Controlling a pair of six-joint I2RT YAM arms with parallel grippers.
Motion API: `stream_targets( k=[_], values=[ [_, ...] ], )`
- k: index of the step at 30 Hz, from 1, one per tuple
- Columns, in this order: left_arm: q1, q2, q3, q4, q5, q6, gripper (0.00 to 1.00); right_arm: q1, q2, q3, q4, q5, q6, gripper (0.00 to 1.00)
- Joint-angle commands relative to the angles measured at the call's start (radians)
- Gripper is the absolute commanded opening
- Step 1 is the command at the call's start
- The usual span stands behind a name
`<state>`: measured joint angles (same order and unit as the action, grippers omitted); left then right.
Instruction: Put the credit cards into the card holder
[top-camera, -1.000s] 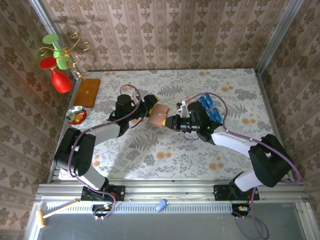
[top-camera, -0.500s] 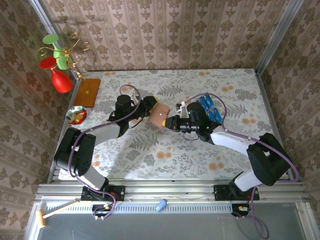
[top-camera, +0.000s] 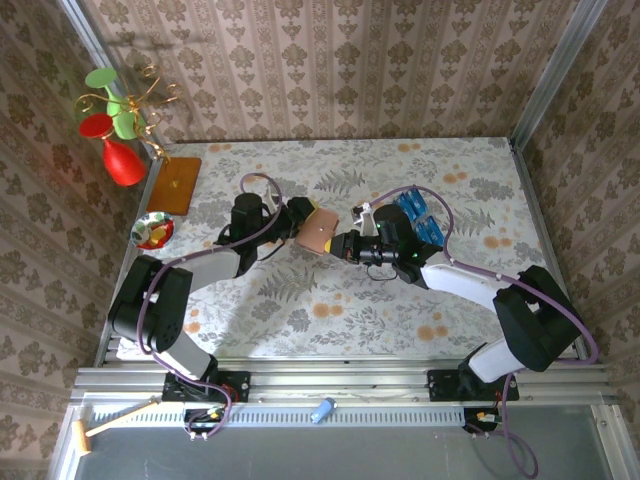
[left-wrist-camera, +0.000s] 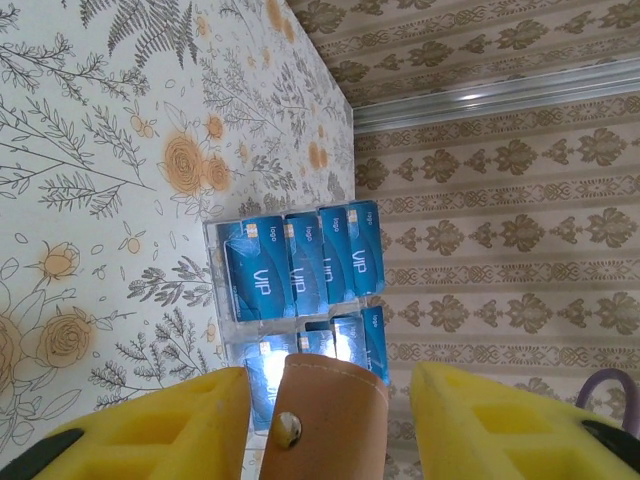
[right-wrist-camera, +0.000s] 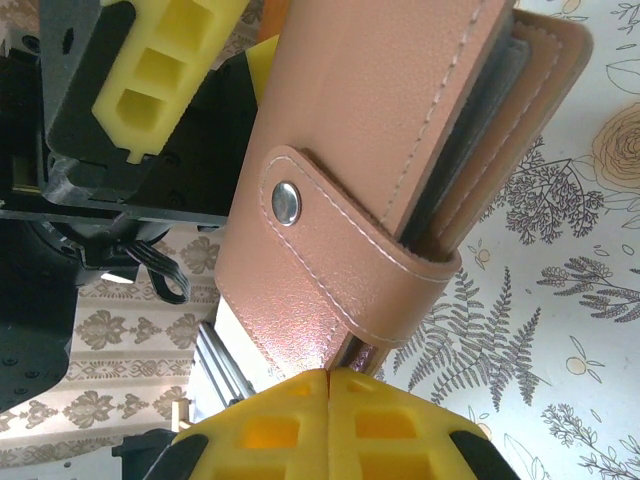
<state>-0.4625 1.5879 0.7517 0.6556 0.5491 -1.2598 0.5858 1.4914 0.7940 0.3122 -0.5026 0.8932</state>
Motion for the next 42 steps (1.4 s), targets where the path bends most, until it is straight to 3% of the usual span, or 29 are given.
stream_targets(
  k=[1,11,17,22,28,32,42],
  values=[
    [0.0,-0.017,-0.01,0.001,0.03,0.039,0.45,-0.007,0.011,0.01,0.038,0.01,-0.003,0.0],
    [-0.001,-0.023,-0.016,-0.004,0.029,0.084,0.24,-0.007,0.006,0.017,0.013,0.008,-0.009,0.0],
    [-0.001,-0.095,-0.04,-0.032,0.008,0.191,0.15,-0.012,-0.109,0.031,-0.207,0.104,-0.088,0.57],
    [-0.017,-0.196,-0.07,-0.12,-0.095,0.317,0.14,-0.004,-0.175,0.076,-0.374,0.22,-0.124,0.74],
    [-0.085,-0.308,-0.112,-0.196,-0.326,0.389,0.13,0.056,-0.133,0.197,-0.515,0.367,-0.158,0.77],
    [-0.115,-0.339,-0.121,-0.21,-0.417,0.377,0.12,0.094,-0.069,0.254,-0.514,0.416,-0.152,0.78],
    [-0.143,-0.367,-0.112,-0.229,-0.498,0.357,0.12,0.163,0.074,0.374,-0.51,0.451,-0.15,0.78]
  ],
)
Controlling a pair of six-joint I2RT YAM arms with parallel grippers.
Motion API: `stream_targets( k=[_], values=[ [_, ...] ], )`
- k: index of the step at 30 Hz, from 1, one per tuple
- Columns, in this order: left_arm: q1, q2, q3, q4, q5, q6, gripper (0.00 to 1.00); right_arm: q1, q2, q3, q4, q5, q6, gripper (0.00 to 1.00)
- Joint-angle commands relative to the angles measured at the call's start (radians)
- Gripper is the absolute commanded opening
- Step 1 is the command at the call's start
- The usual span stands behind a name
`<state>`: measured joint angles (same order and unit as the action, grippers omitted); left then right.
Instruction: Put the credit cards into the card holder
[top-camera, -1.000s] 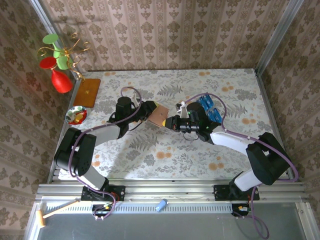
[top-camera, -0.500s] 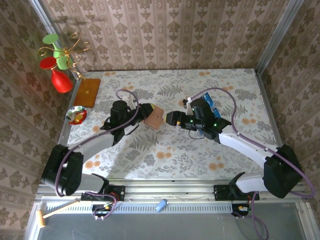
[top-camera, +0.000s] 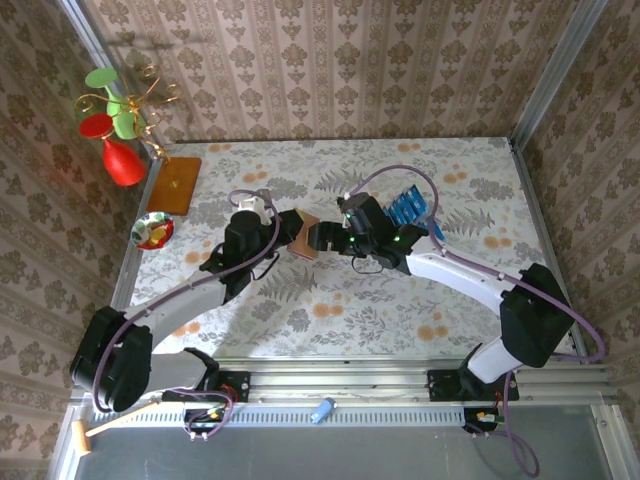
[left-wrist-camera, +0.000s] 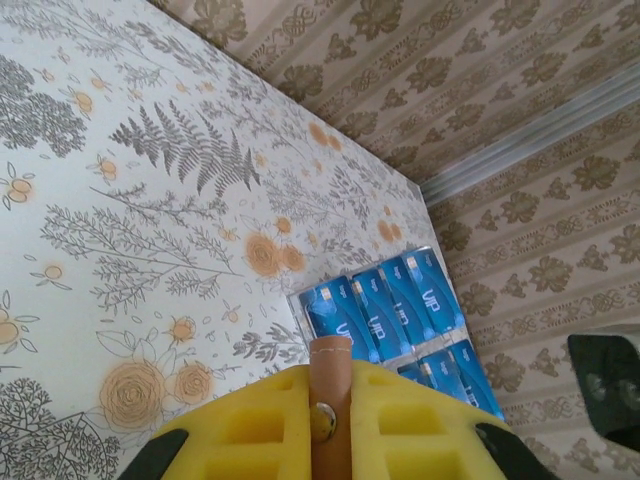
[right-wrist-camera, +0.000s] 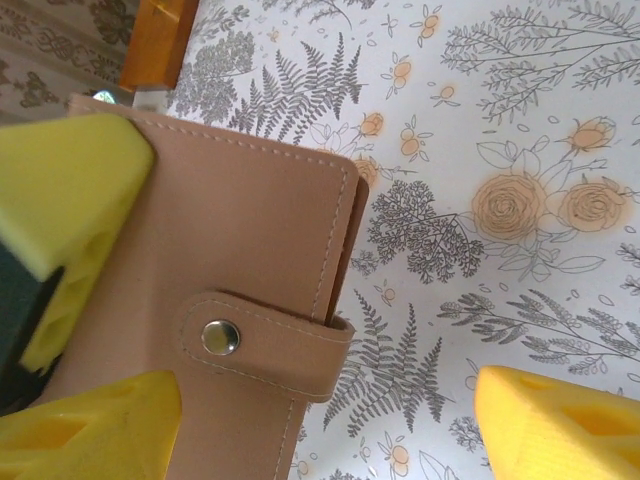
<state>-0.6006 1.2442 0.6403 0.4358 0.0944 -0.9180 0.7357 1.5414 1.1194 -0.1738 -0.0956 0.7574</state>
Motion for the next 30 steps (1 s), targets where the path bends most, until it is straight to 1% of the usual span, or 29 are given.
stream_targets(
  k=[1,9,14,16,20,23,26,30],
  values=[
    [-0.005,-0.023,-0.001,-0.01,-0.042,0.016,0.12,0.015,0.033,0.056,-0.021,0.046,-0.013,0.78],
    [-0.014,-0.027,-0.002,-0.011,-0.051,0.018,0.11,0.024,0.088,0.099,-0.013,0.07,-0.003,0.78],
    [-0.021,-0.032,-0.001,-0.012,-0.064,0.024,0.11,0.021,0.116,0.102,-0.074,0.164,0.003,0.76],
    [-0.021,-0.032,0.002,-0.018,-0.065,0.027,0.11,0.018,0.106,0.078,-0.101,0.202,0.004,0.75],
    [-0.021,-0.031,0.005,-0.029,-0.067,0.038,0.11,-0.001,0.037,-0.028,-0.142,0.238,0.037,0.72],
    [-0.021,-0.029,0.012,-0.044,-0.056,0.054,0.11,-0.019,-0.051,-0.149,-0.141,0.224,0.066,0.7],
    [-0.021,-0.028,0.011,-0.052,-0.05,0.068,0.11,-0.031,-0.167,-0.259,-0.082,0.183,0.083,0.7],
    [-0.022,-0.026,0.001,-0.049,-0.048,0.077,0.11,-0.06,-0.255,-0.305,0.009,0.065,0.096,0.69]
  ],
)
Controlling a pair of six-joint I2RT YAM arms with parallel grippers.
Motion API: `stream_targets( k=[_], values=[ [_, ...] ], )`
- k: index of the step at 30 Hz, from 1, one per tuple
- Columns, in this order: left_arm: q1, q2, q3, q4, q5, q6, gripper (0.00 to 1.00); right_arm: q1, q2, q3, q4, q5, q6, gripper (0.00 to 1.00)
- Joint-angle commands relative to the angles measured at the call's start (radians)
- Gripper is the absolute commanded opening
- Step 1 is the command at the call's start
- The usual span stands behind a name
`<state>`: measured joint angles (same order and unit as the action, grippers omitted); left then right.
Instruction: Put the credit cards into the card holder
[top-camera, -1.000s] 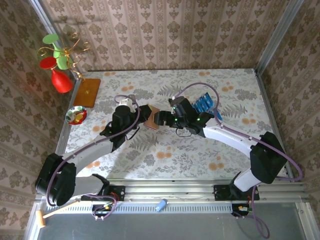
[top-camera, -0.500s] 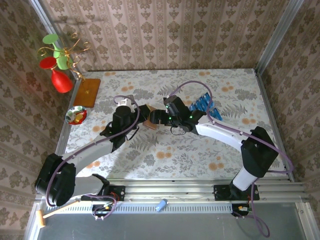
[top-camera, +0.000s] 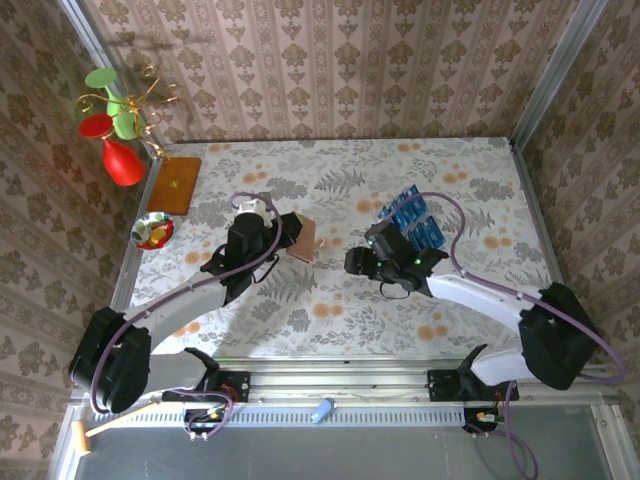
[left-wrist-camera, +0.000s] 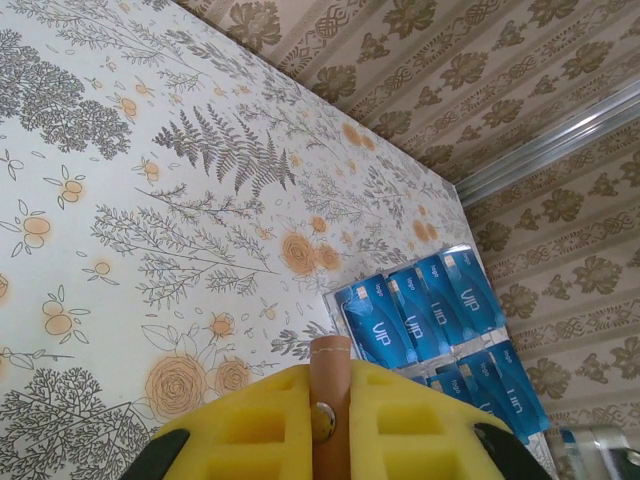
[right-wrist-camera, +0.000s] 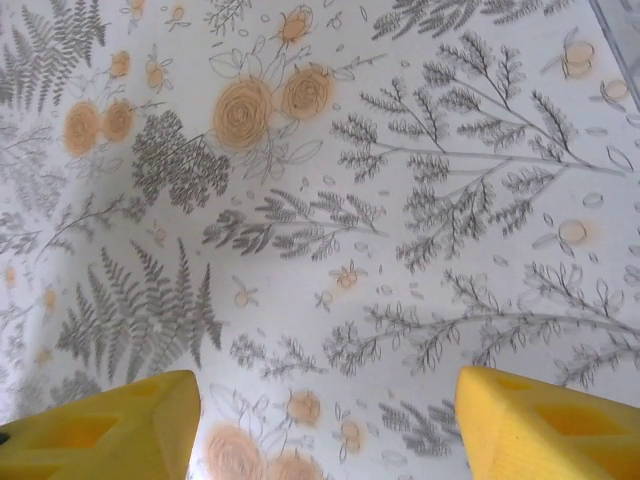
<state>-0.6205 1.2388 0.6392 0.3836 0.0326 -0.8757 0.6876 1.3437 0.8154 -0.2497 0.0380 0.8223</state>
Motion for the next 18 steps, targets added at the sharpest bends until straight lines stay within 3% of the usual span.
stream_targets(
  k=[1,8,18],
  values=[
    [-0.002,-0.021,-0.001,0.006,0.015,0.035,0.11,-0.02,-0.06,-0.002,0.106,-0.099,0.032,0.68],
    [-0.005,-0.021,0.002,0.003,0.023,0.041,0.11,-0.033,0.015,0.105,0.182,-0.249,0.046,0.62],
    [-0.009,-0.024,0.002,0.006,0.013,0.04,0.1,-0.033,0.168,0.203,0.229,-0.31,0.064,0.52]
  ],
)
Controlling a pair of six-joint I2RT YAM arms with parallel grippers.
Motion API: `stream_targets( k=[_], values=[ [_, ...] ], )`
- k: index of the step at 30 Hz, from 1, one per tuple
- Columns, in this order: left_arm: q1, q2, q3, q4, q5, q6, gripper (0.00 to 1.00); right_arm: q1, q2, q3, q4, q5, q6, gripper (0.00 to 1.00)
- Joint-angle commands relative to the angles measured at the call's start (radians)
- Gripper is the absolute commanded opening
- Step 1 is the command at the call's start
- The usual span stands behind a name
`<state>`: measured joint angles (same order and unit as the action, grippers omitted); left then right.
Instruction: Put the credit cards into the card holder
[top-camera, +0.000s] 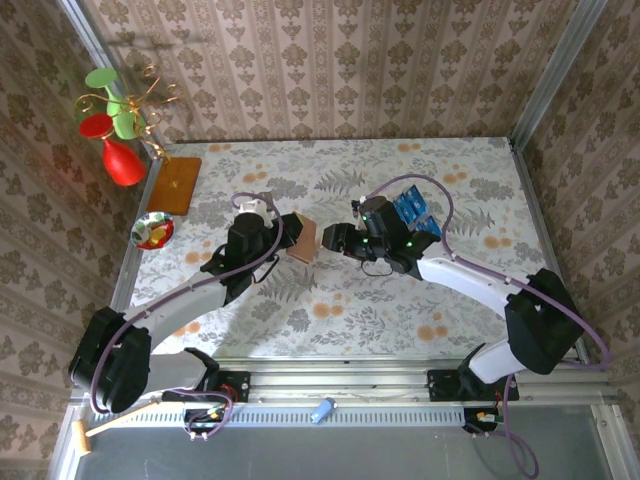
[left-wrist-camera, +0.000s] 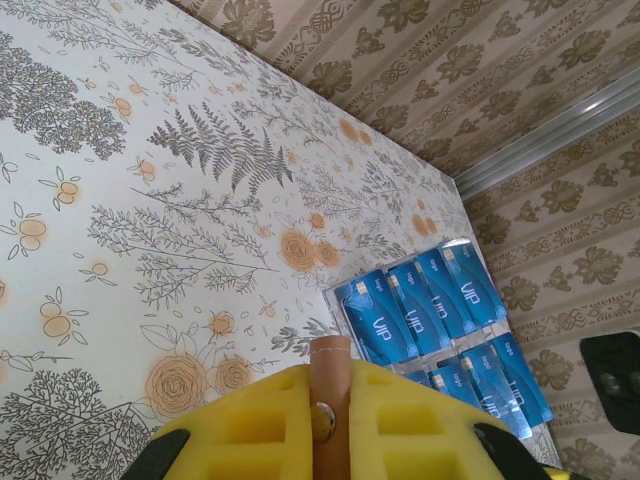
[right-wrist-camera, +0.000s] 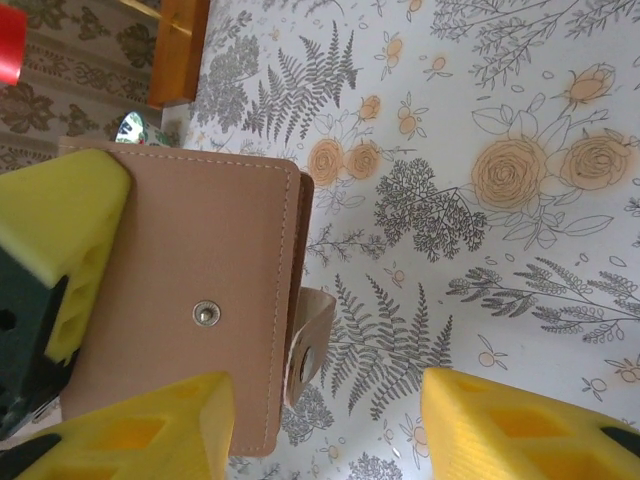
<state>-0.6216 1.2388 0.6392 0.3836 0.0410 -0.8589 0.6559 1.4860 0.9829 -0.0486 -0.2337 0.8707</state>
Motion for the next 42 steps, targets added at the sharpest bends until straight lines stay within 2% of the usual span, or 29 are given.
stream_targets(
  k=[1,8,15,18,24,27,34,39,42],
  values=[
    [-0.01,-0.024,0.002,0.007,0.004,0.024,0.1,-0.001,0.035,0.04,0.03,-0.042,0.016,0.5],
    [-0.01,-0.02,0.004,0.011,-0.001,0.029,0.1,0.001,0.072,0.045,0.048,-0.057,0.024,0.33],
    [-0.01,0.003,-0.003,0.036,0.002,0.02,0.1,-0.002,0.082,0.059,0.031,-0.061,0.003,0.0],
    [-0.009,0.021,-0.014,0.053,0.004,0.013,0.12,-0.002,0.069,0.084,-0.022,-0.05,-0.039,0.0],
    [0.015,0.065,-0.055,0.099,0.01,0.002,0.49,-0.001,0.007,0.135,-0.13,-0.042,-0.11,0.0],
    [0.04,0.107,-0.078,0.141,0.027,-0.012,0.6,0.006,-0.001,0.179,-0.162,-0.064,-0.124,0.0],
    [0.06,0.278,-0.131,0.378,0.079,-0.077,0.67,0.056,0.069,0.273,-0.176,-0.107,-0.126,0.0],
    [0.078,0.365,-0.187,0.533,0.095,-0.117,0.7,0.06,0.091,0.255,-0.168,-0.113,-0.135,0.0],
    [0.094,0.381,-0.216,0.561,0.105,-0.115,0.71,0.059,0.092,0.231,-0.176,-0.117,-0.165,0.0]
  ],
)
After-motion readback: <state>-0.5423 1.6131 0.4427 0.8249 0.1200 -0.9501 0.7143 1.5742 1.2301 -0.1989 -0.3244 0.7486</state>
